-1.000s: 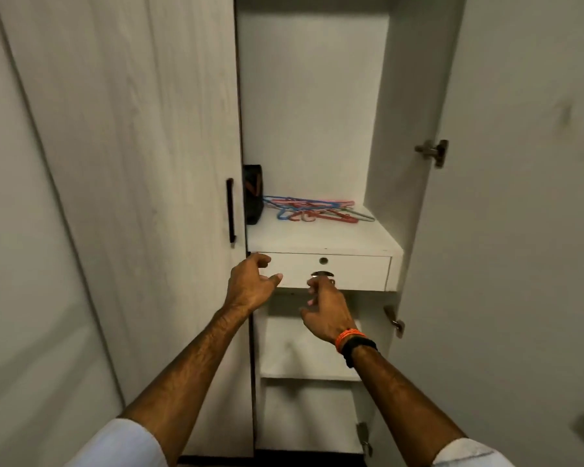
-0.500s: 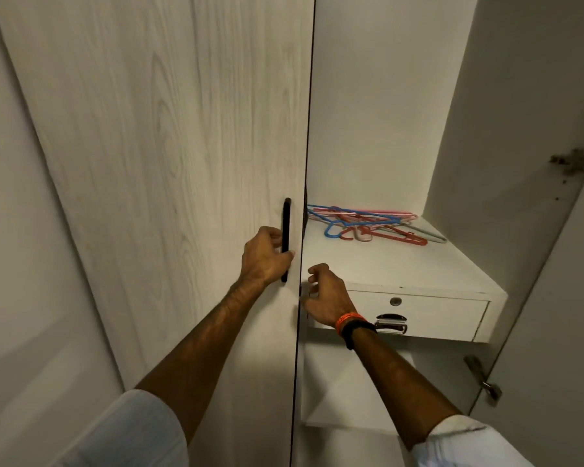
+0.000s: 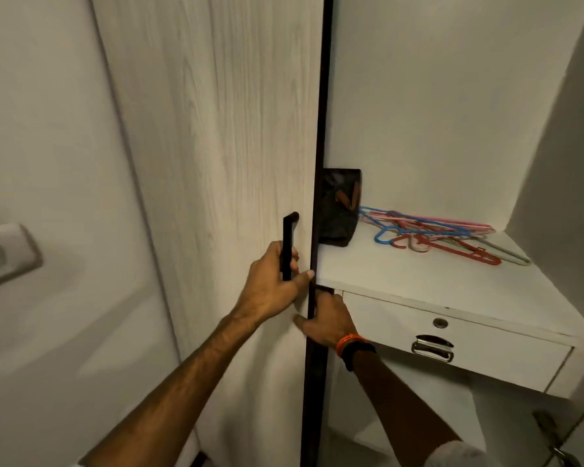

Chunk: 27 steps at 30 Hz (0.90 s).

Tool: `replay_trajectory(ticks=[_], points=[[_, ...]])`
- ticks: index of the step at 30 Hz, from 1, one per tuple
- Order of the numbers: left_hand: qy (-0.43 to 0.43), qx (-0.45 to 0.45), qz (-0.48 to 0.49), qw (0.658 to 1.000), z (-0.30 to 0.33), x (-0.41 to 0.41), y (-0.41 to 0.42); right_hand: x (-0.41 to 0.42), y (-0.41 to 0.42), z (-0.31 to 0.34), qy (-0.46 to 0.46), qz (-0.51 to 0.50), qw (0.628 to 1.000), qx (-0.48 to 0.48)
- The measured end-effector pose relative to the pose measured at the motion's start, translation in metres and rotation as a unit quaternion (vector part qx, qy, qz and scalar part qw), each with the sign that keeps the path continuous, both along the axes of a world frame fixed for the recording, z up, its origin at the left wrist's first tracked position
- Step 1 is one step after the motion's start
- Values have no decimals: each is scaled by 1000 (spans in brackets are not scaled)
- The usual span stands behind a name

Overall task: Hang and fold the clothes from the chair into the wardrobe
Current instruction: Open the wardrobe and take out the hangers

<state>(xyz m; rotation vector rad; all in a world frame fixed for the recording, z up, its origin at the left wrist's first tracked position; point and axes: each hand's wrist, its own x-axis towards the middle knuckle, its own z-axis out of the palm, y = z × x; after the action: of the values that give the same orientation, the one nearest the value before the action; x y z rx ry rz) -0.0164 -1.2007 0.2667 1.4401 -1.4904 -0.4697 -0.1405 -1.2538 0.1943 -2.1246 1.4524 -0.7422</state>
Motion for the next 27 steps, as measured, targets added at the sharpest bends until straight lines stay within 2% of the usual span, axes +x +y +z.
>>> replay_trajectory(ticks=[6, 11, 15, 18, 22, 24, 27], points=[[-3, -21, 60, 998, -3, 28, 92, 30, 66, -16, 38, 83, 991, -102], [-6, 11, 158, 987, 0, 53, 167, 78, 139, -13, 20, 108, 988, -110], [-72, 21, 268, 960, 3, 80, 198, 115, 184, -14, 31, 117, 986, -113], [-128, -58, 352, 925, 19, 113, 219, 150, 213, -16, 55, 131, 980, -142], [-182, -191, 327, 908, 53, 167, 241, 204, 244, -20, 91, 131, 965, -206], [-218, -222, 307, 899, 63, 191, 251, 232, 260, -18, 96, 131, 965, -208], [-259, -215, 309, 889, 66, 234, 267, 275, 280, -12, 102, 130, 965, -203]])
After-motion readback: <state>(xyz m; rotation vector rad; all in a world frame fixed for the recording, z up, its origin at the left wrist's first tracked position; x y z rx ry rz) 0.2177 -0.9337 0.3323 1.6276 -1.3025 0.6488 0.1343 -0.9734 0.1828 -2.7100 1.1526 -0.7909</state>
